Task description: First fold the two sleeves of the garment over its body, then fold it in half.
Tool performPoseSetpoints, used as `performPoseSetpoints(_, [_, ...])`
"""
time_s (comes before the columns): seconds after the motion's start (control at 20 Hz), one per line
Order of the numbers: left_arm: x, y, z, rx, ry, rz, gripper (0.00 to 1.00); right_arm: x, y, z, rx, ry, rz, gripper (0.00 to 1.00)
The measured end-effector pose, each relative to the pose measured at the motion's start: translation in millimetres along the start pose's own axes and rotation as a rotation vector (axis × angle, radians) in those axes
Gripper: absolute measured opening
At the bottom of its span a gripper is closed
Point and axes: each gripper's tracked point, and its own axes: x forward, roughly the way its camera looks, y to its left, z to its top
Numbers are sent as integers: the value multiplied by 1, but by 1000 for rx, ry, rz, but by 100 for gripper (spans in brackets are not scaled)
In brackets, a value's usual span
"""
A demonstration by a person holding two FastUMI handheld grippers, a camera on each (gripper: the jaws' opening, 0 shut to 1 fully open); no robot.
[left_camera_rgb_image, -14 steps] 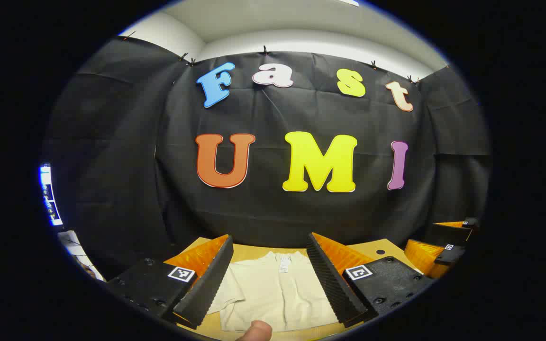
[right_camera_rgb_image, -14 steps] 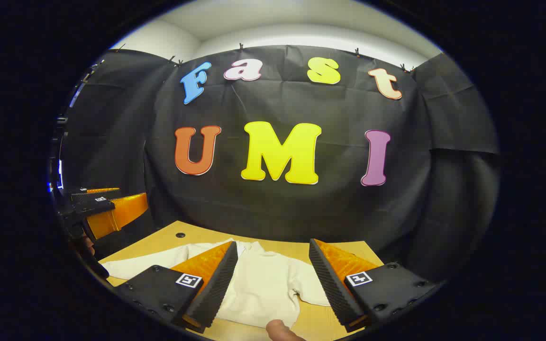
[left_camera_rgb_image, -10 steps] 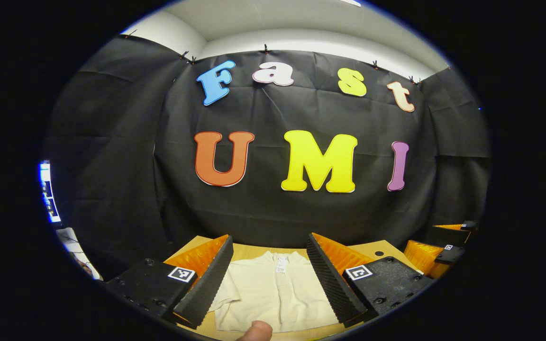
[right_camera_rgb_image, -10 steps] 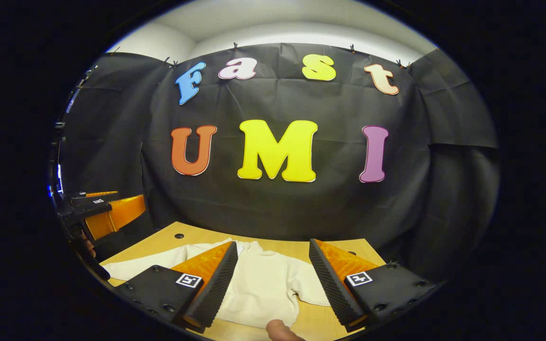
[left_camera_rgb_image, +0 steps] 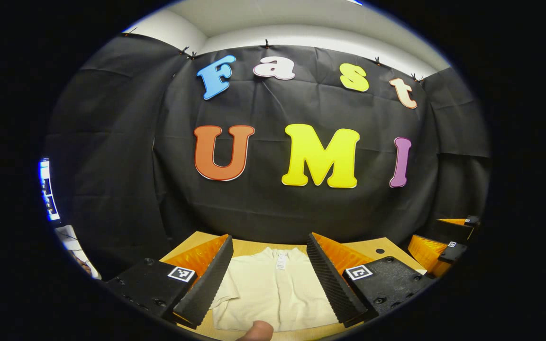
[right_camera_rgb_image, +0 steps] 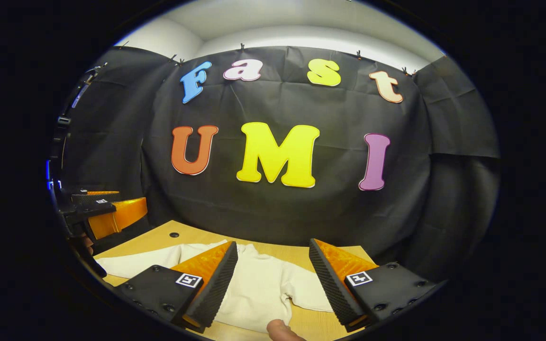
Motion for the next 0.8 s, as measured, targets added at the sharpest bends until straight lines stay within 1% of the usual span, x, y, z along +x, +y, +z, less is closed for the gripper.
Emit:
performPoseSetpoints(0.2, [4, -3, -2, -5, 7, -10, 99, -2, -5, 1, -1, -4, -13, 94])
performPoseSetpoints(0.35, [8, -10, -7, 3, 19, -22, 99, -1, -15, -1, 8, -6, -41, 94])
performPoseSetpoints(0.45, [11, -15, -7, 13, 26, -30, 99, 1, -29, -3, 18, -6, -71, 94])
performPoseSetpoints(0.65, [16, -30, -14, 7, 47, -30, 99, 8, -78, -16, 53, 27, -155, 94])
performPoseSetpoints(0.8, [17, -48, -16, 4, 57, -15, 99, 16, -131, -32, 63, 55, -229, 94])
